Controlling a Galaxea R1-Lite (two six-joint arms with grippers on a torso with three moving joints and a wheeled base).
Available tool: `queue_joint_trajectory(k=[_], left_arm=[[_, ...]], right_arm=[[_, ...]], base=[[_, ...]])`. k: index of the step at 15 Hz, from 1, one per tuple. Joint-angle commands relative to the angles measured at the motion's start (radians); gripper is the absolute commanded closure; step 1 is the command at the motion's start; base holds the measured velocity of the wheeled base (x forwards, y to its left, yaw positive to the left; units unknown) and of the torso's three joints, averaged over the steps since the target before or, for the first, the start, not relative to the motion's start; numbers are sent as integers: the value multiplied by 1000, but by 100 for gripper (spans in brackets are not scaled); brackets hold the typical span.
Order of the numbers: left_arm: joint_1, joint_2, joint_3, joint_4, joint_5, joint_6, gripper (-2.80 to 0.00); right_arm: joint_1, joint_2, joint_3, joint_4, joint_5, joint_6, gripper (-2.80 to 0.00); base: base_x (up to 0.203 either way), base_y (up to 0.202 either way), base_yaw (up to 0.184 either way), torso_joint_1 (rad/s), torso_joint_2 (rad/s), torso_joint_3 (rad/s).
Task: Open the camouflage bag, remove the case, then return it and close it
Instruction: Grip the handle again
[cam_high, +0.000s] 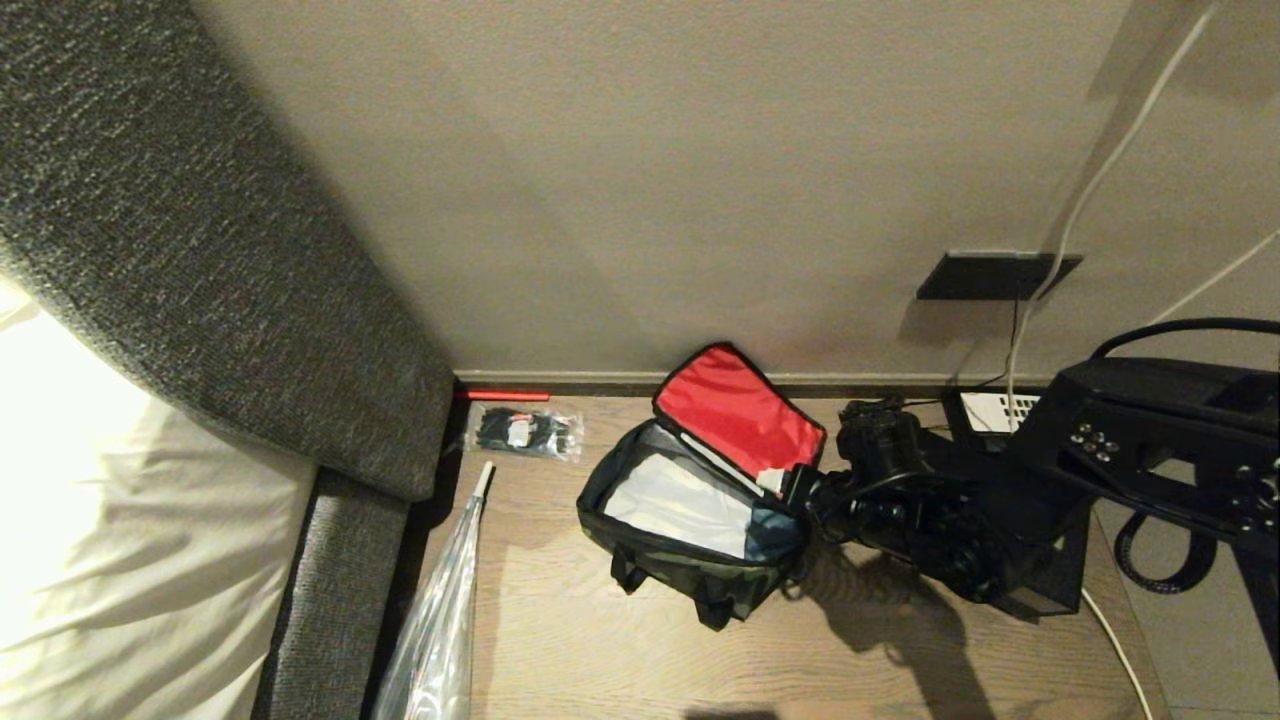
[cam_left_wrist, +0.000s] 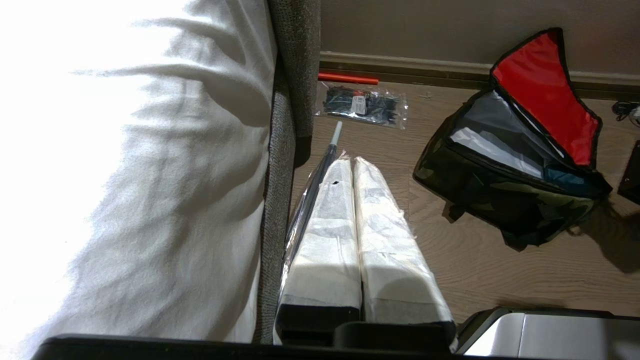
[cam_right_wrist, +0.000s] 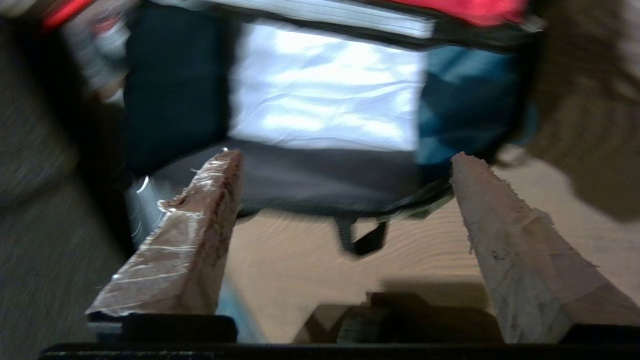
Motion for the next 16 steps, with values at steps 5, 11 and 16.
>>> queue_joint_trajectory(k=[5, 11, 16], left_arm=[[0, -2, 3, 0, 1, -1, 0], [0, -2, 3, 0, 1, -1, 0], [0, -2, 2, 0, 1, -1, 0]], right_arm=[[0, 200, -139, 72, -127, 38, -280], [36, -150, 104, 159, 16, -156, -280], [38, -494, 249, 197, 282, -204, -280]], base=[[0, 0, 0, 0, 0, 0], [0, 0, 0, 0, 0, 0], [0, 0, 0, 0, 0, 0]])
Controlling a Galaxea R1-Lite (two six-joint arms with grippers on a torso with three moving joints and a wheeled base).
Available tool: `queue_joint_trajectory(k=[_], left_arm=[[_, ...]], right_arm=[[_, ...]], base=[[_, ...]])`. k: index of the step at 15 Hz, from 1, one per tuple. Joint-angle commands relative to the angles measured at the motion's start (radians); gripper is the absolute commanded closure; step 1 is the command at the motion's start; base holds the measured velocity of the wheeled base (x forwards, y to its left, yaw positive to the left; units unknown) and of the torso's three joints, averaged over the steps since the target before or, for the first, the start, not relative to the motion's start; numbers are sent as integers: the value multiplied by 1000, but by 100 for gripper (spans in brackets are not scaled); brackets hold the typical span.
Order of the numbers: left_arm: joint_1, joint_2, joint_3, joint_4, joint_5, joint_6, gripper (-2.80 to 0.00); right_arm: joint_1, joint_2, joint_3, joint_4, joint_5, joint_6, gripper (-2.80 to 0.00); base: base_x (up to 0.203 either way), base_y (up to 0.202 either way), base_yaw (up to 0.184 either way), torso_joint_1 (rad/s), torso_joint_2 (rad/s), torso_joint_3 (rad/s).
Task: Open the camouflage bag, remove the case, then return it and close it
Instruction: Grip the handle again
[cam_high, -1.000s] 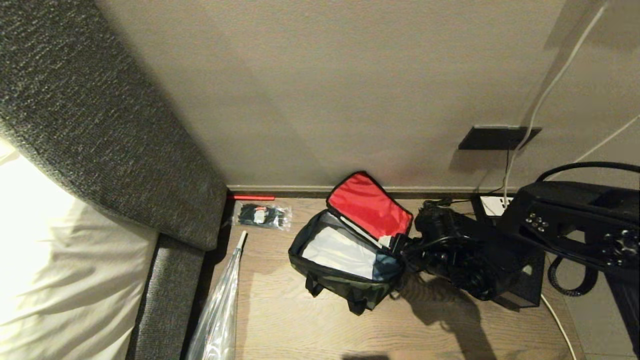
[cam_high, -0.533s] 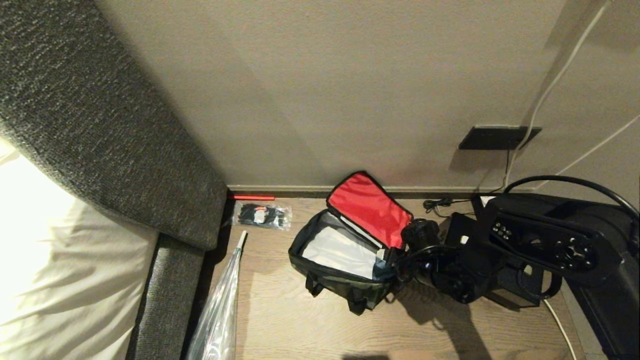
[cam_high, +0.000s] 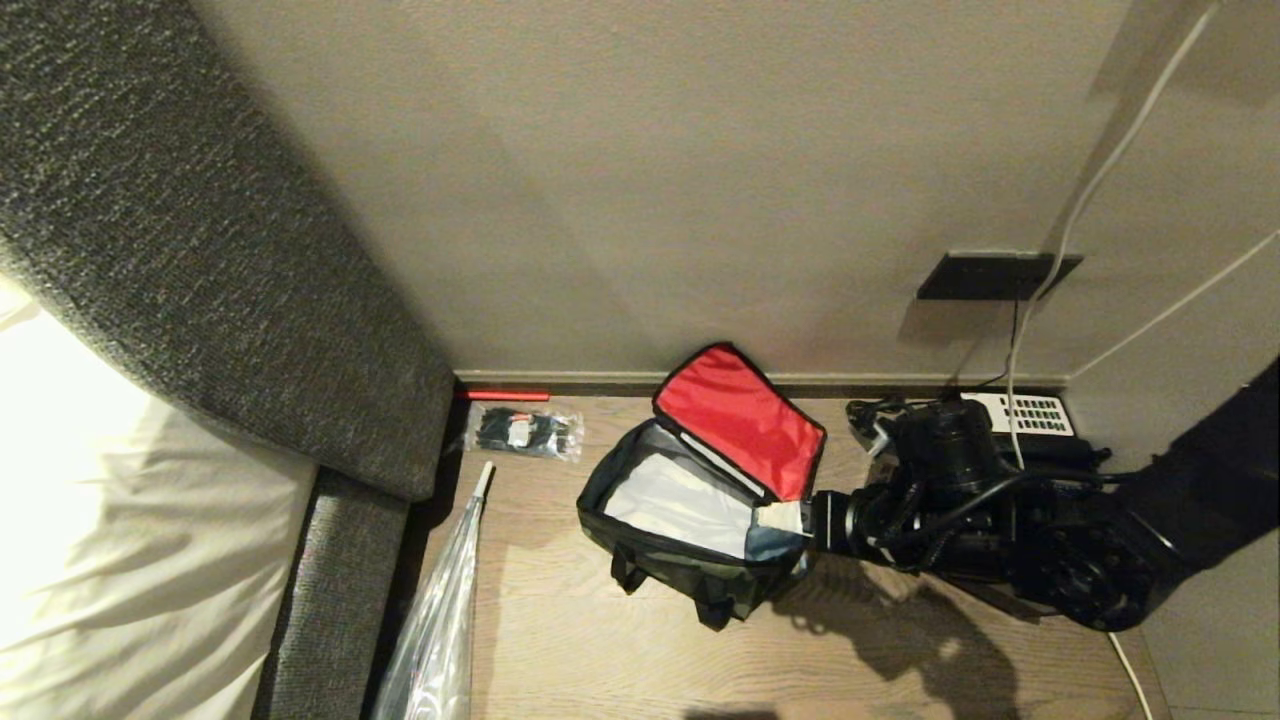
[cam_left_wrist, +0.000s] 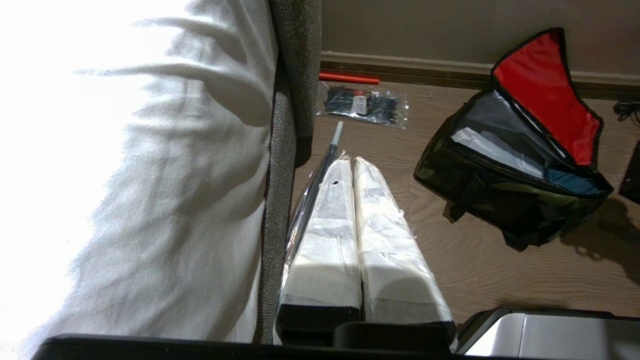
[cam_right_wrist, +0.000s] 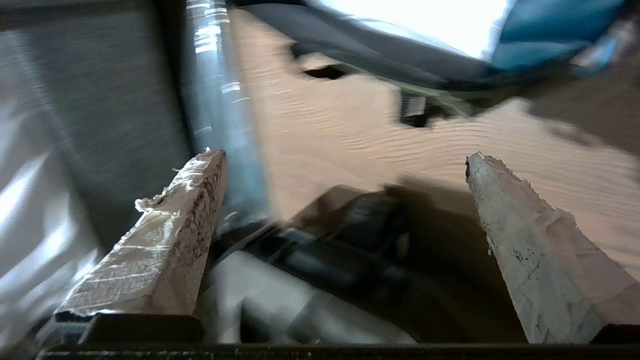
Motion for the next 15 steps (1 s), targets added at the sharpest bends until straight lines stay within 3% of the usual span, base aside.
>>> queue_joint_trajectory(k=[1, 5, 10, 15], left_arm=[[1, -2, 3, 0, 0, -1, 0], [0, 0, 2, 0, 0, 2, 0], [0, -2, 2, 1, 0, 7, 0], [0, -2, 3, 1, 0, 2, 0]], right_arm=[[0, -182, 37, 5, 19, -2, -280], [2, -309, 109, 73, -74, -6, -280], [1, -251, 138, 83, -86, -40, -280], [2, -241, 128, 87, -88, -45, -280]], base=[[0, 0, 0, 0, 0, 0], [0, 0, 0, 0, 0, 0], [0, 0, 0, 0, 0, 0], [105, 0, 0, 1, 4, 0]])
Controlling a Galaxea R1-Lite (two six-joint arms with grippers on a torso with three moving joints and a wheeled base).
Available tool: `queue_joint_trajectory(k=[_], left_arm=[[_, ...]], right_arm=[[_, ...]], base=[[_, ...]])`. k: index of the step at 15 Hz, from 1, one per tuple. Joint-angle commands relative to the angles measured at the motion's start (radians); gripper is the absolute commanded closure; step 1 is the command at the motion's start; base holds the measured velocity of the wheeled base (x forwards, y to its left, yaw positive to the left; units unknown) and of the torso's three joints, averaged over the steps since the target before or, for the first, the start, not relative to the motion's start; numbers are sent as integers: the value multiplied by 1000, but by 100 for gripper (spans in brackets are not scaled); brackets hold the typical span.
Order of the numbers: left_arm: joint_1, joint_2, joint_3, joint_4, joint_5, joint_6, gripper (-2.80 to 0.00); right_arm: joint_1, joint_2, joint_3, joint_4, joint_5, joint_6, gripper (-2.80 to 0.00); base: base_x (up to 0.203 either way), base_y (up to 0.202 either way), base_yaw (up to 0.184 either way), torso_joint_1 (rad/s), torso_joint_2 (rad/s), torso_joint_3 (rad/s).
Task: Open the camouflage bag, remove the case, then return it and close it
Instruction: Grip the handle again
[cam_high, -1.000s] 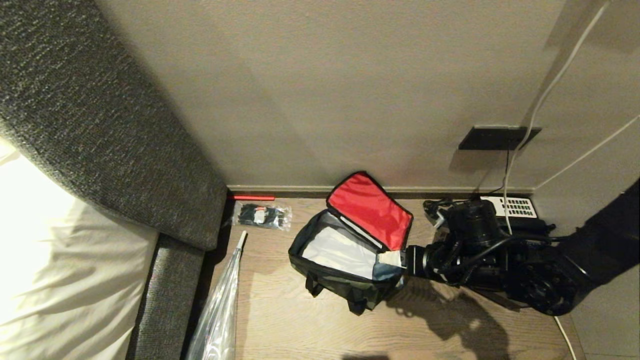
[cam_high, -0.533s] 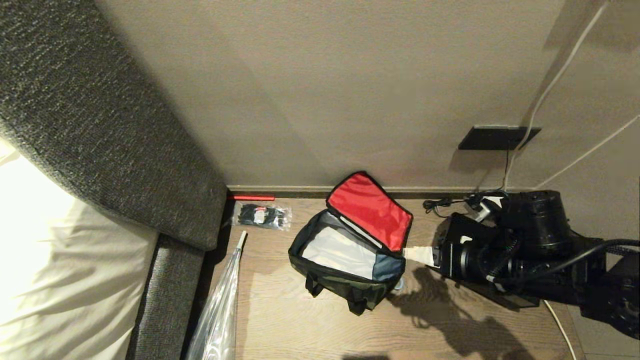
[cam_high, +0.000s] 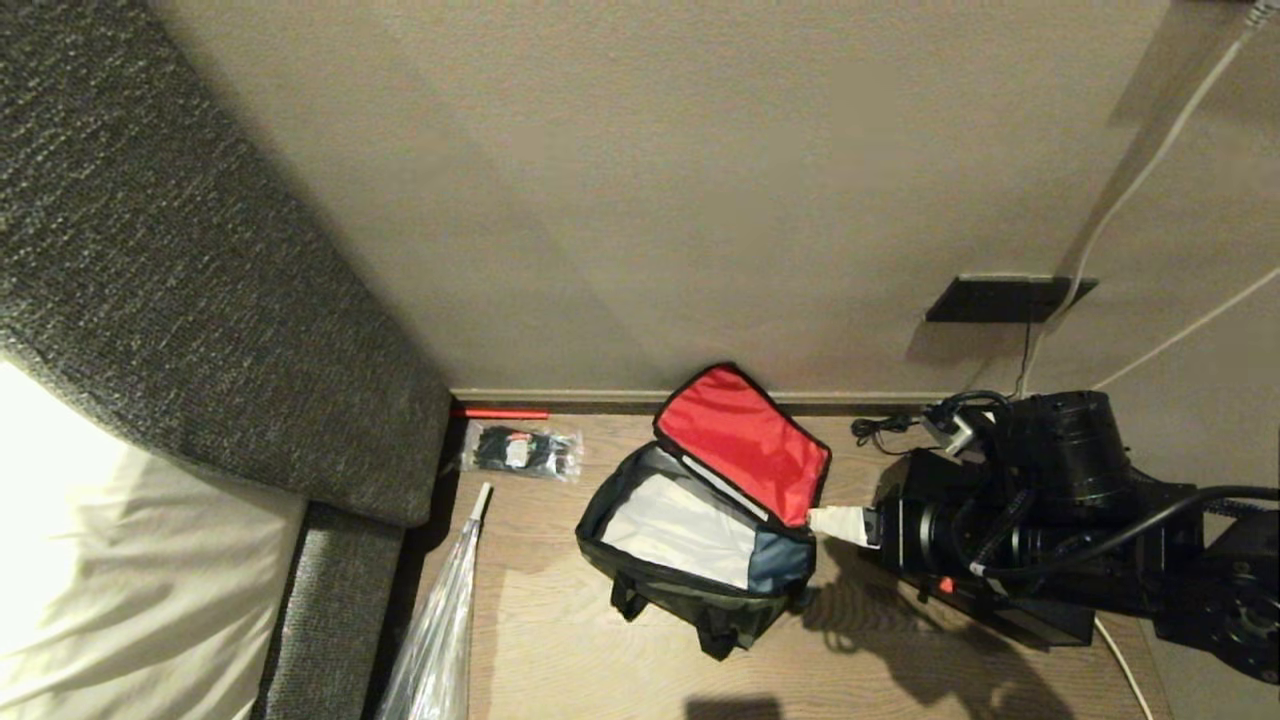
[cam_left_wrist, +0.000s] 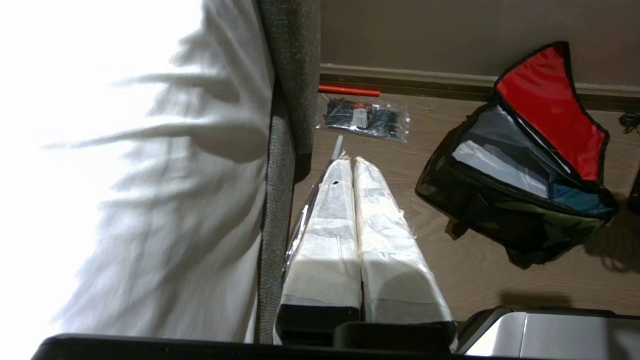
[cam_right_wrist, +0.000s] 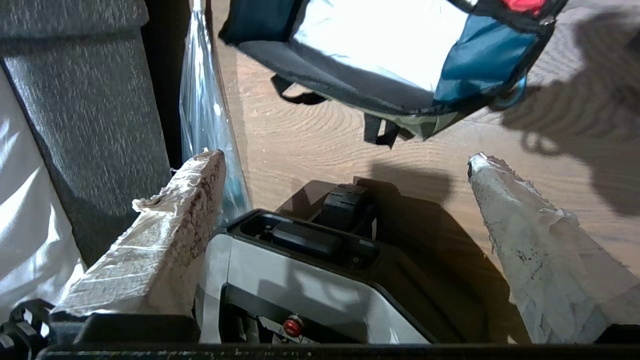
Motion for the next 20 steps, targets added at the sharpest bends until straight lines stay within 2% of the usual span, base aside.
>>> queue_joint_trajectory(k=[1, 7, 10, 20], left_arm=[[-1, -2, 3, 0, 1, 0, 0], [-1, -2, 2, 0, 1, 5, 0], [-1, -2, 2, -2, 1, 8, 0], [-1, -2, 2, 0, 1, 8, 0]], right_arm=[[1, 8, -3, -2, 0, 3, -280], [0, 35, -13, -7, 0, 1, -280], [-2, 78, -51, -6, -2, 4, -280], [-2, 91, -51, -1, -11, 25, -280]], base=[[0, 0, 0, 0, 0, 0], [0, 0, 0, 1, 0, -33], [0, 0, 0, 0, 0, -176], [0, 0, 0, 2, 4, -196]])
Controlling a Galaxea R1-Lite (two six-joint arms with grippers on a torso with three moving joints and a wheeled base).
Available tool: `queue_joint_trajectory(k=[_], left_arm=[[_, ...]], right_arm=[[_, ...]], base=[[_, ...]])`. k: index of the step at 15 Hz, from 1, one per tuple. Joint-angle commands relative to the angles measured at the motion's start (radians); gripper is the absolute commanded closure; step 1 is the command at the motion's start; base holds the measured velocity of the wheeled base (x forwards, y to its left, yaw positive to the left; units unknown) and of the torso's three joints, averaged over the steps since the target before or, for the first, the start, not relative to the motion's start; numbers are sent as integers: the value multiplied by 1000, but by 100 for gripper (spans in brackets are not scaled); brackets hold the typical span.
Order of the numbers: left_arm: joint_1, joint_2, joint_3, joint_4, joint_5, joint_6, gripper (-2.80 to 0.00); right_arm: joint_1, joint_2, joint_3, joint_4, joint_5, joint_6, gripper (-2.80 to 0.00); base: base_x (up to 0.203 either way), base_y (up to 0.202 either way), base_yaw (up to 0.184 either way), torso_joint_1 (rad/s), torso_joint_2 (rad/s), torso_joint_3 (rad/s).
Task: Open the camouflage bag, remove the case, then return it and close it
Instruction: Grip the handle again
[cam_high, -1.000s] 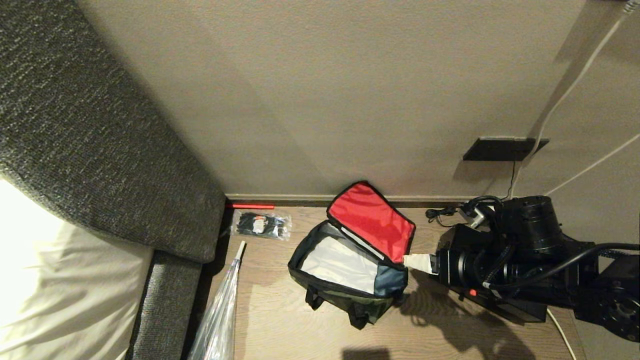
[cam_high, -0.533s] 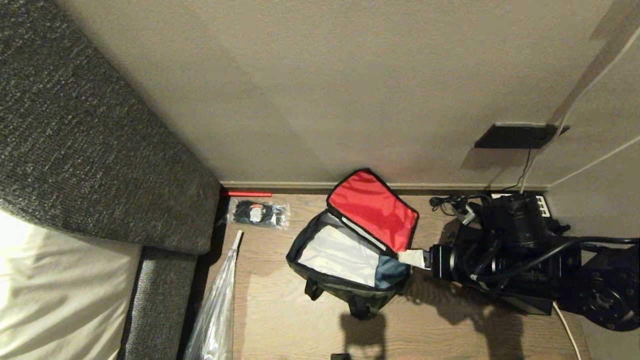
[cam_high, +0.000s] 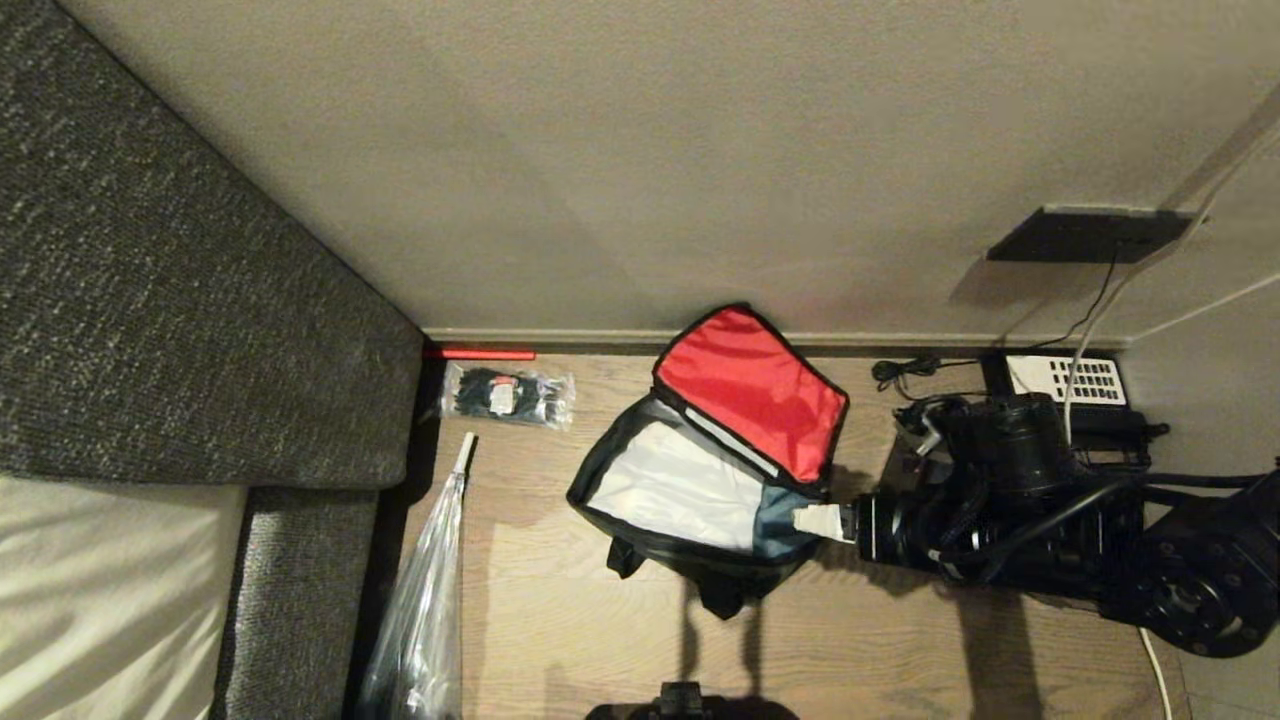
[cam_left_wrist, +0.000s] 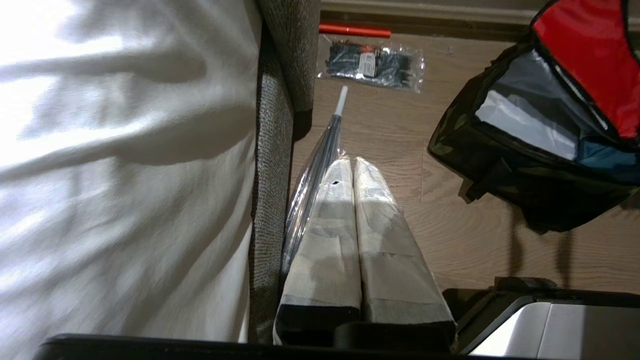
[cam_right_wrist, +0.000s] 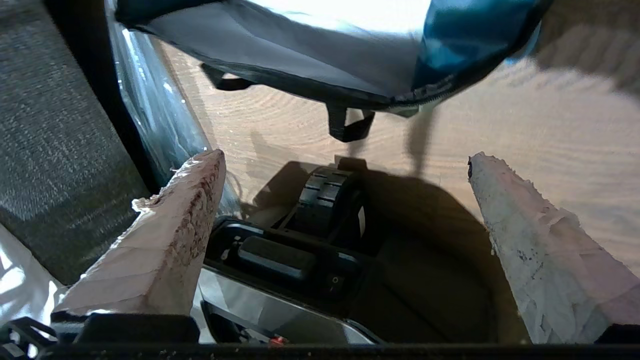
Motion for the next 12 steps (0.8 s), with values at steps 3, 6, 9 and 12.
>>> queue_joint_trajectory(k=[3, 6, 9, 12], left_arm=[[0, -2, 2, 2, 2, 2, 0], [0, -2, 2, 1, 2, 1, 0], [0, -2, 1, 2, 1, -7, 0], [1, -2, 0, 4, 1, 18, 0]], right_arm=[[-21, 1, 90, -5, -70, 41, -280], [-17, -36, 94, -4, -95, 70, -280], [-14, 38, 27, -5, -103, 70, -280], [-15, 160, -52, -7, -101, 68, -280]], base=[[0, 0, 0, 0, 4, -198], [0, 0, 0, -1, 5, -195], [0, 0, 0, 3, 2, -197], [0, 0, 0, 4, 2, -194]])
